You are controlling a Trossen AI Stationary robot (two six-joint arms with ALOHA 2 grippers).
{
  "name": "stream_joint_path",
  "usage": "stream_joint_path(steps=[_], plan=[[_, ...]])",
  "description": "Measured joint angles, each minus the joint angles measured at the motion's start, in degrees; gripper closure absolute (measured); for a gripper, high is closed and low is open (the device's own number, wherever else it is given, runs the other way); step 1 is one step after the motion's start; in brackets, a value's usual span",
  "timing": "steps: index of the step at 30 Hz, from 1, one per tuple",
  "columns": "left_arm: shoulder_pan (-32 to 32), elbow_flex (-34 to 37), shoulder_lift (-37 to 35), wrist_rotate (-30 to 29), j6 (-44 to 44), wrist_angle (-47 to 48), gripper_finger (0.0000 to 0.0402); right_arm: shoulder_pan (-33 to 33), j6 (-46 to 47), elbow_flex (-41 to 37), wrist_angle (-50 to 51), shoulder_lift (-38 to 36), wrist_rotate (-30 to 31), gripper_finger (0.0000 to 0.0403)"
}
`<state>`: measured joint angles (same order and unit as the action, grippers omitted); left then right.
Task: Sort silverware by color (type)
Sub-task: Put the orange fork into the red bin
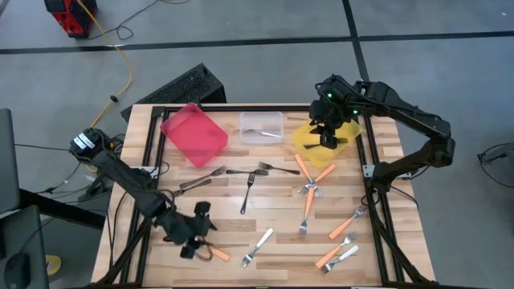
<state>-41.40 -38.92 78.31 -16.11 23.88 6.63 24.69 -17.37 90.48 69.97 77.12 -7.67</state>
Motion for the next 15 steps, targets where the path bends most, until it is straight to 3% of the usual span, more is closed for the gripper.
stream_joint_path(steps=[6, 15], plan=[[-3.27, -2.13, 6.37, 0.05, -7.68, -0.51, 0.0184, -0.09, 0.90, 0.00, -0.19, 0.00, -0.01, 0.0243], [-3.35, -2.49, 13.87, 2.45, -3.79, 0.03, 0.0184, -0.35, 1.51, 0.00, -0.21, 0.00, -0.01, 0.0243]])
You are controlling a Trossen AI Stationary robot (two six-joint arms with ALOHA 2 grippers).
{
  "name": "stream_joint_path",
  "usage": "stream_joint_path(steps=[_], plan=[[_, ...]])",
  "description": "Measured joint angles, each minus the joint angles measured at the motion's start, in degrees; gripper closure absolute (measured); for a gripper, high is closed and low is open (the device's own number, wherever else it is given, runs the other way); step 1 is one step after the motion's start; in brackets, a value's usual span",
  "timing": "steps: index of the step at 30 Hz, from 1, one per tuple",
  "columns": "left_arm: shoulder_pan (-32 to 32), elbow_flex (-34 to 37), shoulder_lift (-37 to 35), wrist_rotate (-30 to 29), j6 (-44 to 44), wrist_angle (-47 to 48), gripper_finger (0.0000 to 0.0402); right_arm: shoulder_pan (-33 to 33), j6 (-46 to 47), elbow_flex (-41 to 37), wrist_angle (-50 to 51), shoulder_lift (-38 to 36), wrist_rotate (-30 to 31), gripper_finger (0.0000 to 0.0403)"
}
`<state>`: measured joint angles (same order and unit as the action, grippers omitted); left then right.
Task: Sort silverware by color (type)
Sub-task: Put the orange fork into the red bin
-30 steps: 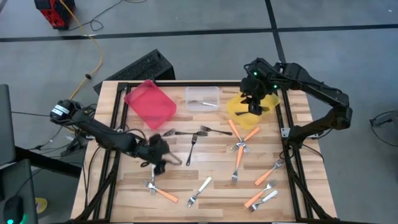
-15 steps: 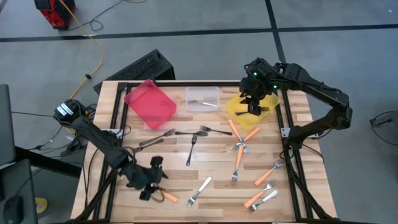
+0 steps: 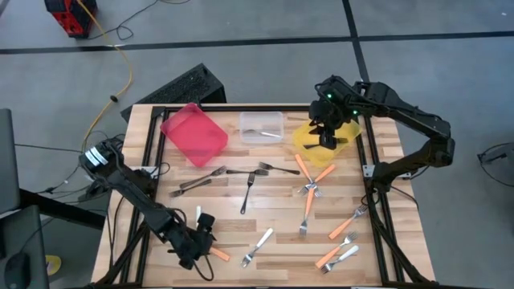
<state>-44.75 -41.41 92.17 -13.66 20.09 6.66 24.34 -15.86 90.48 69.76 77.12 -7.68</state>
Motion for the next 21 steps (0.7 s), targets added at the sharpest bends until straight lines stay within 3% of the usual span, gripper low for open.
stream_joint_path(steps=[8, 11, 21], plan=[[-0.04, -0.13, 4.02, 1.72, 2.25, -0.32, 0.0185, 0.02, 0.87, 0.02, 0.04, 0.00, 0.00, 0.0243], [-0.04, -0.26, 4.75, 2.17, 2.41, 0.10, 0.0203, 0.02, 0.87, 0.02, 0.04, 0.00, 0.02, 0.0243], [0.48, -0.31, 4.95, 3.62, 2.68, 2.10, 0.0371, 0.02, 0.98, 0.04, 0.00, 0.00, 0.02, 0.0243]])
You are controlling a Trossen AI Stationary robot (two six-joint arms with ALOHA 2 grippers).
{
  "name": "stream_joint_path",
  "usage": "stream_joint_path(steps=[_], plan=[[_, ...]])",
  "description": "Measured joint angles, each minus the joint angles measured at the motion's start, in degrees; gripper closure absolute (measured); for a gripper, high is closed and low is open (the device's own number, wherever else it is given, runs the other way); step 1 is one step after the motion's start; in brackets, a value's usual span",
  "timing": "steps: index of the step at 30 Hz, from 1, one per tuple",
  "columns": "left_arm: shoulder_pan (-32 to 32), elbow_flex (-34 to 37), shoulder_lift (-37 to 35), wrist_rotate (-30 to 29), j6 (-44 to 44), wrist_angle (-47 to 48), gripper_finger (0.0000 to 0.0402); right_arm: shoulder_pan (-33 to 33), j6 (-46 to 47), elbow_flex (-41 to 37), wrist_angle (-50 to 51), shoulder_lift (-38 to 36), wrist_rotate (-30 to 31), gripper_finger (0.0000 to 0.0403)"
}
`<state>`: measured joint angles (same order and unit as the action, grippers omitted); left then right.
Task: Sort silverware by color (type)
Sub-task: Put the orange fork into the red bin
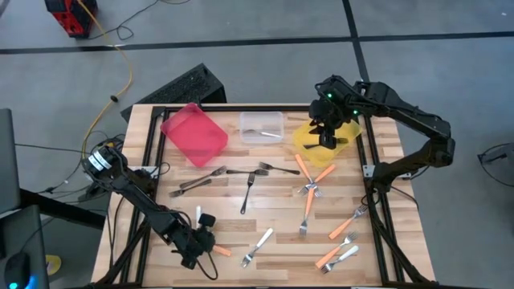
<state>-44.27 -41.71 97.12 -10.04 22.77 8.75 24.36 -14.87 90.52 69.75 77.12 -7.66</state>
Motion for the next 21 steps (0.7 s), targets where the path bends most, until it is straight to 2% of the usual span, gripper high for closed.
stream_joint_path(steps=[5, 10, 17, 21], plan=[[0.54, 0.10, 0.00, 0.40, 1.38, -0.34, 0.0374, 0.00, -0.06, 0.00, -0.03, 0.00, 0.00, 0.0243], [0.59, 0.52, -2.41, -4.26, 3.88, -1.72, 0.0374, 0.00, -0.62, 0.00, -1.83, 0.00, -1.23, 0.0243], [0.78, 0.58, -12.80, -18.67, 8.64, 3.79, 0.0374, -0.96, -3.66, 0.00, -6.35, -0.02, -5.93, 0.0243], [0.81, 0.58, -19.84, -28.55, 7.18, 4.21, 0.0374, -2.68, -5.98, 0.00, -11.16, -0.02, -10.91, 0.0243]])
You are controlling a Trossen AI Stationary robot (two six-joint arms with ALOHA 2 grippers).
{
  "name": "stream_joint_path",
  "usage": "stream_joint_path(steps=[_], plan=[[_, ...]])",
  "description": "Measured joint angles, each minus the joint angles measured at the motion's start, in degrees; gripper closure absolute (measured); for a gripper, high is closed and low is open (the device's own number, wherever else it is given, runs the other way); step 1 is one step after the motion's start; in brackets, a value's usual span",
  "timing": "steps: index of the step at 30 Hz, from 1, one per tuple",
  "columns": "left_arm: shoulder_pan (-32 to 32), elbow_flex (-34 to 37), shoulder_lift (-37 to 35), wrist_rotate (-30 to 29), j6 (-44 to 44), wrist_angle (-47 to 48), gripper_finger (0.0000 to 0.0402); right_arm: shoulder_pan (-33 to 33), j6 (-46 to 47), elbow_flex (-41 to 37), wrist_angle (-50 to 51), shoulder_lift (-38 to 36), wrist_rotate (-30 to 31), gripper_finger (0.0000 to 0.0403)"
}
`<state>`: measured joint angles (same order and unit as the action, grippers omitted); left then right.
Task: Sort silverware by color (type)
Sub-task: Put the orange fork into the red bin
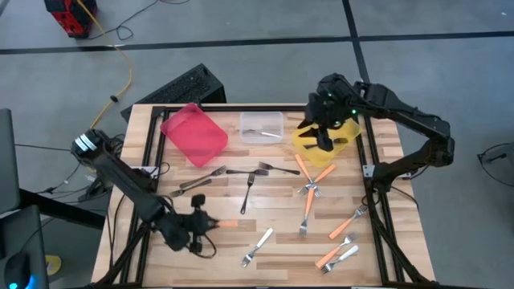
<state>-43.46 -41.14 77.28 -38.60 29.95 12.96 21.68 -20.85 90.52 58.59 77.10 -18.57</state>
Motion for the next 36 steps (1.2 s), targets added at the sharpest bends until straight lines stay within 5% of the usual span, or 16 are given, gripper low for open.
stream_joint_path(steps=[7, 13, 26, 36], plan=[[-0.02, -0.05, -11.36, -19.95, -12.63, -2.46, 0.0374, -6.00, -4.69, -1.44, -19.51, -0.13, -6.14, 0.0243], [0.27, -0.12, -16.54, -23.50, -24.38, -8.44, 0.0374, -8.66, -4.15, -14.56, -47.36, 0.13, -9.94, 0.0243], [11.25, 1.45, -18.03, 0.42, -33.30, -21.84, 0.0374, -12.29, 8.85, -42.03, -85.18, 0.02, -7.30, 0.0243], [23.42, 13.14, -18.02, 16.01, -38.84, -46.79, 0.0371, -20.49, 8.65, -45.77, -92.49, 1.62, 4.79, 0.0215]])
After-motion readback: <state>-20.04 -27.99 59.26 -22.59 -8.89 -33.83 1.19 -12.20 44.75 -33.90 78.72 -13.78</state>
